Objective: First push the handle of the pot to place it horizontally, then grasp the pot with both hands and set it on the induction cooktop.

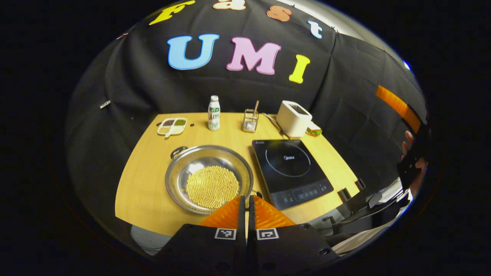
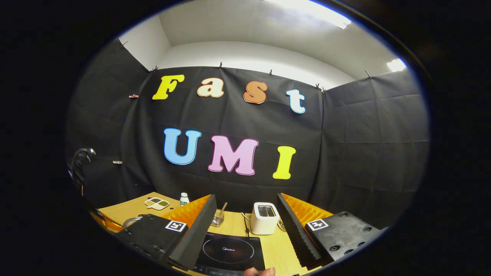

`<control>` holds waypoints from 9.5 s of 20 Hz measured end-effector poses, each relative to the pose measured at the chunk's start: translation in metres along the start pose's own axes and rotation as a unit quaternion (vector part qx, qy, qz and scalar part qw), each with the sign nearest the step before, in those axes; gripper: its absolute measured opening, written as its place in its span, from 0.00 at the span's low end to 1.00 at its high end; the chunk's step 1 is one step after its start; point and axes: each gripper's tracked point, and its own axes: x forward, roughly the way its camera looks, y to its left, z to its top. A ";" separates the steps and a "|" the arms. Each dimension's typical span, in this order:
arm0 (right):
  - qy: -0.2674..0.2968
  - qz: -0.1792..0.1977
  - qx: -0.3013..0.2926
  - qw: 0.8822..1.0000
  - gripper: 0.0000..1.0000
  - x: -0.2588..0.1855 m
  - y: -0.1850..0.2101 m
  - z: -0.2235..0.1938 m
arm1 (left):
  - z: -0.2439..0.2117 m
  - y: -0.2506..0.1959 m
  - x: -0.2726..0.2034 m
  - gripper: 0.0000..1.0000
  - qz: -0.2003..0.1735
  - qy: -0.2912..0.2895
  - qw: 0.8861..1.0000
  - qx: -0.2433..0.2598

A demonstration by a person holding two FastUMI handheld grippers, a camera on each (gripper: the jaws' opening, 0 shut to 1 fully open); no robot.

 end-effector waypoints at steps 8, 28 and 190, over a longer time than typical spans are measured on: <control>0.004 -0.032 -0.004 0.999 0.99 -0.003 -0.032 -0.005 | -0.074 -0.011 0.054 0.05 -0.031 0.158 0.987 0.028; 0.049 -0.084 0.011 0.995 0.99 0.006 -0.104 -0.042 | -0.069 -0.020 0.149 0.05 -0.002 0.223 0.974 0.041; 0.515 0.072 0.110 0.847 0.54 0.138 -0.069 -0.404 | 0.102 -0.020 0.299 0.54 0.052 0.080 0.995 -0.024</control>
